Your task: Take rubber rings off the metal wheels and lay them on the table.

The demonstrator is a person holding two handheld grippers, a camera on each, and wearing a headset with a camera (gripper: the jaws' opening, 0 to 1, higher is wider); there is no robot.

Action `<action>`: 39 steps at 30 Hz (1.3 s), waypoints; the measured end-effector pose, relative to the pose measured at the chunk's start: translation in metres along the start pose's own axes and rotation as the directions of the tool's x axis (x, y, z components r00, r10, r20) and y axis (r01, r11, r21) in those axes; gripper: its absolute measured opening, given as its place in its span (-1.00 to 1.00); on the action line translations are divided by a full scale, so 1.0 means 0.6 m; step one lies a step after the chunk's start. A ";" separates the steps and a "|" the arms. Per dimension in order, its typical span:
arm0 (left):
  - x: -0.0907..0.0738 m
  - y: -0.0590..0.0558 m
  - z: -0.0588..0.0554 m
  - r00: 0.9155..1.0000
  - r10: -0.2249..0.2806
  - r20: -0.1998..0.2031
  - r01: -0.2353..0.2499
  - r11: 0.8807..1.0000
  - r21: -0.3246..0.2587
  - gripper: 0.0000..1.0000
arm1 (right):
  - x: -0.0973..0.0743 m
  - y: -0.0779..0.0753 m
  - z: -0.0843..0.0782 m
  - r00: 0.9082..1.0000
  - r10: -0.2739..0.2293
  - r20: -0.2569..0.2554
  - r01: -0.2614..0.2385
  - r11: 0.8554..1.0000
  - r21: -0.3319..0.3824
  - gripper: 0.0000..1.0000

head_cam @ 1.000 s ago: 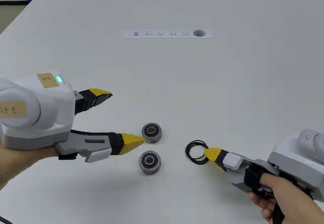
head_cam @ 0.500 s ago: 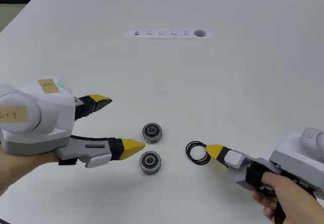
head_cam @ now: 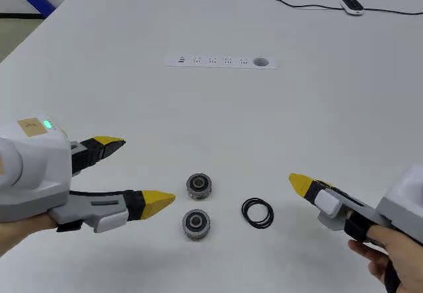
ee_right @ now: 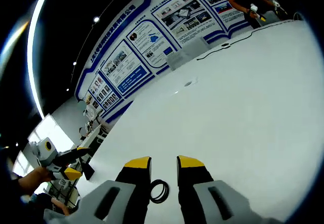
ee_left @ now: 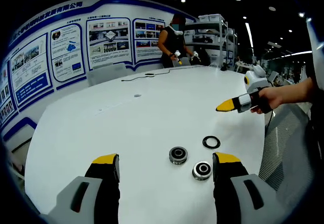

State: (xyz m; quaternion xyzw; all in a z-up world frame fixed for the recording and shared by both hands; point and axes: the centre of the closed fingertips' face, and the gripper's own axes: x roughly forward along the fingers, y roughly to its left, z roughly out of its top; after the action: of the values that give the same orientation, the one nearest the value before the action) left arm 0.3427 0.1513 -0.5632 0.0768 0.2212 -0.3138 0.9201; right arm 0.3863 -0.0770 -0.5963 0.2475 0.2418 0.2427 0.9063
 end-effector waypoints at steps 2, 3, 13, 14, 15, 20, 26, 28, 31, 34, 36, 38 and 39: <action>-0.013 0.008 0.001 1.000 0.025 0.016 -0.024 1.000 -0.018 0.57 | -0.012 -0.002 0.010 1.000 0.005 0.012 -0.005 1.000 -0.011 -0.55; -0.018 0.011 0.000 0.999 0.035 0.021 -0.034 0.999 -0.026 0.58 | -0.016 -0.003 0.015 1.000 0.008 0.017 -0.007 1.000 -0.022 -0.55; -0.082 0.044 -0.001 0.988 0.134 0.080 -0.128 0.989 -0.080 0.62 | -0.074 -0.025 0.063 1.000 -0.009 0.024 0.015 0.961 -0.275 -0.40; -0.087 0.046 -0.001 0.986 0.142 0.084 -0.134 0.987 -0.085 0.62 | -0.080 -0.025 0.066 1.000 -0.010 0.023 0.016 0.953 -0.302 -0.38; -0.095 0.048 -0.003 0.984 0.153 0.090 -0.144 0.985 -0.090 0.63 | -0.087 -0.026 0.068 1.000 -0.016 0.016 0.021 0.945 -0.326 -0.37; -0.118 0.055 -0.015 0.976 0.193 0.101 -0.181 0.976 -0.118 0.65 | -0.107 -0.022 0.066 1.000 -0.015 -0.016 0.007 0.922 -0.386 -0.32; -0.136 0.047 -0.024 0.968 0.219 0.124 -0.201 0.969 -0.147 0.74 | -0.122 -0.008 0.063 1.000 0.009 -0.019 -0.016 0.917 -0.398 -0.21; -0.137 0.038 -0.027 0.968 0.215 0.133 -0.193 0.969 -0.157 0.77 | -0.125 -0.006 0.049 0.998 0.010 -0.063 -0.038 0.892 -0.451 -0.17; -0.134 0.024 -0.031 0.971 0.202 0.131 -0.181 0.972 -0.152 0.83 | -0.126 0.001 0.026 0.991 0.024 -0.129 -0.086 0.860 -0.503 -0.12; -0.130 0.014 -0.035 0.975 0.195 0.109 -0.179 0.974 -0.143 0.86 | -0.124 0.005 0.010 0.986 0.039 -0.161 -0.115 0.861 -0.495 -0.07; -0.128 0.007 -0.033 0.976 0.188 0.108 -0.173 0.976 -0.132 0.89 | -0.122 0.004 0.004 0.984 0.041 -0.172 -0.122 0.859 -0.497 -0.03; -0.125 -0.001 -0.030 0.978 0.177 0.107 -0.163 0.979 -0.126 0.89 | -0.121 0.004 -0.001 0.981 0.043 -0.190 -0.133 0.858 -0.496 0.00; -0.124 -0.004 -0.030 0.979 0.172 0.106 -0.159 0.980 -0.122 0.90 | -0.122 0.005 -0.003 0.980 0.045 -0.196 -0.139 0.856 -0.497 0.02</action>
State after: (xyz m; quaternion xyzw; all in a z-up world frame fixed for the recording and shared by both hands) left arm 0.2825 0.1948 -0.5453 0.0243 0.1774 -0.2272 0.9572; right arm 0.3287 -0.1151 -0.5728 -0.0116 0.2367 0.3622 0.9015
